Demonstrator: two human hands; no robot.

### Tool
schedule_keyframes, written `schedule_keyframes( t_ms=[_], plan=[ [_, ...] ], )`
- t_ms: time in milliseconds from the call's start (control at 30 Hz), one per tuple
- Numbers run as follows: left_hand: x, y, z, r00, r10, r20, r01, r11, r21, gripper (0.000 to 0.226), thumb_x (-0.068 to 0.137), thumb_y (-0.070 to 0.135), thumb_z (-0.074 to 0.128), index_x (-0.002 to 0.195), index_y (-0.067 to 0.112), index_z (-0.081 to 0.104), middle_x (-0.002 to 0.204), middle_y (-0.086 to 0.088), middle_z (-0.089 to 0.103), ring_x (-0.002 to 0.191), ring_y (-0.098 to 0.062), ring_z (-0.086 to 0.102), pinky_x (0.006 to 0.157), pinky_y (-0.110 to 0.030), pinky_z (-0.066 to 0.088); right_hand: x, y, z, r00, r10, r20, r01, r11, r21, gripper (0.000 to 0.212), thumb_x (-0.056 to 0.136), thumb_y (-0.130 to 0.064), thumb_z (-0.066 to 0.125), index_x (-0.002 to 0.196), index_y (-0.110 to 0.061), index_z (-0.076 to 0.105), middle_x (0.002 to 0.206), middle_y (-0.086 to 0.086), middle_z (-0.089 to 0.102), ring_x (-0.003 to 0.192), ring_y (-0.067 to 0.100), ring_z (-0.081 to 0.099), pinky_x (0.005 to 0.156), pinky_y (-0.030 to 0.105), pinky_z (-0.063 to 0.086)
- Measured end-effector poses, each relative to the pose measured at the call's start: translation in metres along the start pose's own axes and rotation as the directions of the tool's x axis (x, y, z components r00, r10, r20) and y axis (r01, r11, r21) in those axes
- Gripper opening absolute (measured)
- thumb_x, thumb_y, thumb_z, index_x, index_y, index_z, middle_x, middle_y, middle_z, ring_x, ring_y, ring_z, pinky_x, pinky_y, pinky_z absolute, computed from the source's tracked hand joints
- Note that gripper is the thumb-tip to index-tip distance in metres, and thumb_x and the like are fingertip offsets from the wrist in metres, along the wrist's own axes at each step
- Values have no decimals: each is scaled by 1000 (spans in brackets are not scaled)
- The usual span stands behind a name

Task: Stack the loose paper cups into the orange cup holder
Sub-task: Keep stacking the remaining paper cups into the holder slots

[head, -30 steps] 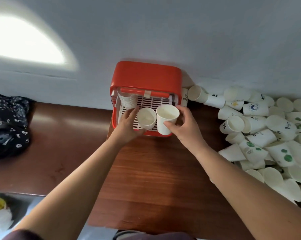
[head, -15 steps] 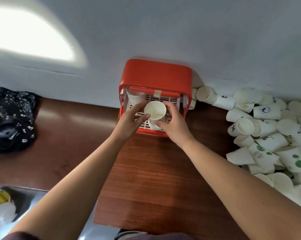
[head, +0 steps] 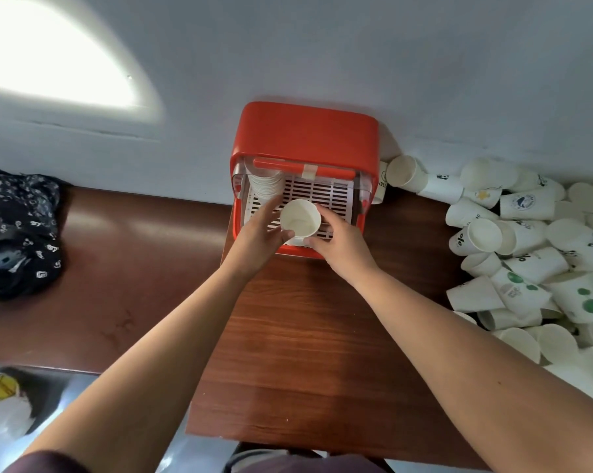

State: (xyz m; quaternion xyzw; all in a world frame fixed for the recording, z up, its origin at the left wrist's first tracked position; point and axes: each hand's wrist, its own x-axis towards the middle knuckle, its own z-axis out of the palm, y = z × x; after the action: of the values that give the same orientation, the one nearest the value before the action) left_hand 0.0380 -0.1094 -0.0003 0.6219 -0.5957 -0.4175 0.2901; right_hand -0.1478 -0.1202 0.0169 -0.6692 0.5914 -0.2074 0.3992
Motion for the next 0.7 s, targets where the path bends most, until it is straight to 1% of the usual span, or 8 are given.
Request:
schedule_keyframes(
  t_ms=[67,233,333,433,500,567,633,700],
  plan=[
    [-1,-4,-3,1000,9,-20,-7,997,74,64,94,27,67,150,23,38,154,5,40,132,-8,45,107,-31,41,0,-2,5,1000,6,-6,-6,1000,2,64,89,-25,72,146,-22,43,139,-2,56,127,16,52,95,18,37],
    [-7,-4,-6,1000,-6,-16,7,994,113,58,94,28,66,147,22,42,145,2,51,129,-14,50,107,-40,46,-3,-8,9,1000,5,21,-4,999,-49,64,90,-32,70,146,-22,41,141,-1,54,129,16,50,98,21,37],
    [-15,1,-7,997,12,-78,-4,995,104,53,93,30,66,141,19,46,140,1,49,124,-10,49,104,-29,43,-17,-6,-2,999,51,11,-50,995,-86,64,90,-34,69,145,-17,41,143,1,51,131,17,48,101,23,37],
    [-31,7,-5,994,42,-105,-36,997,62,36,94,23,63,128,18,56,127,3,53,109,-2,54,91,-12,43,-46,7,-19,992,122,-39,-126,982,-142,59,91,-31,67,143,-18,43,144,1,48,131,15,48,103,26,40],
    [-42,12,4,997,65,-46,-64,997,37,25,93,19,63,117,19,61,115,4,59,101,0,57,83,-10,46,-73,24,-32,981,179,-72,-190,958,-214,56,91,-33,67,141,-20,45,145,0,45,130,15,49,104,30,43],
    [-52,16,19,995,86,46,-87,996,35,17,92,17,63,108,21,62,103,5,63,95,-2,60,82,-16,47,-102,47,-46,975,203,-92,-221,937,-269,54,91,-33,66,139,-17,47,144,2,44,129,17,49,105,32,44],
    [-59,25,40,986,91,141,-98,994,47,15,92,16,64,107,18,64,98,5,67,90,-6,61,80,-15,45,-130,73,-63,974,201,-104,-224,923,-314,53,90,-30,67,137,-13,50,138,4,45,125,19,50,104,28,41],
    [-64,35,66,970,81,228,-100,992,73,15,93,16,64,108,17,66,100,6,68,88,-6,60,77,-7,41,-156,98,-83,967,220,-131,-253,899,-357,51,90,-27,68,135,-9,51,134,5,45,119,20,51,99,23,37]
  ],
)
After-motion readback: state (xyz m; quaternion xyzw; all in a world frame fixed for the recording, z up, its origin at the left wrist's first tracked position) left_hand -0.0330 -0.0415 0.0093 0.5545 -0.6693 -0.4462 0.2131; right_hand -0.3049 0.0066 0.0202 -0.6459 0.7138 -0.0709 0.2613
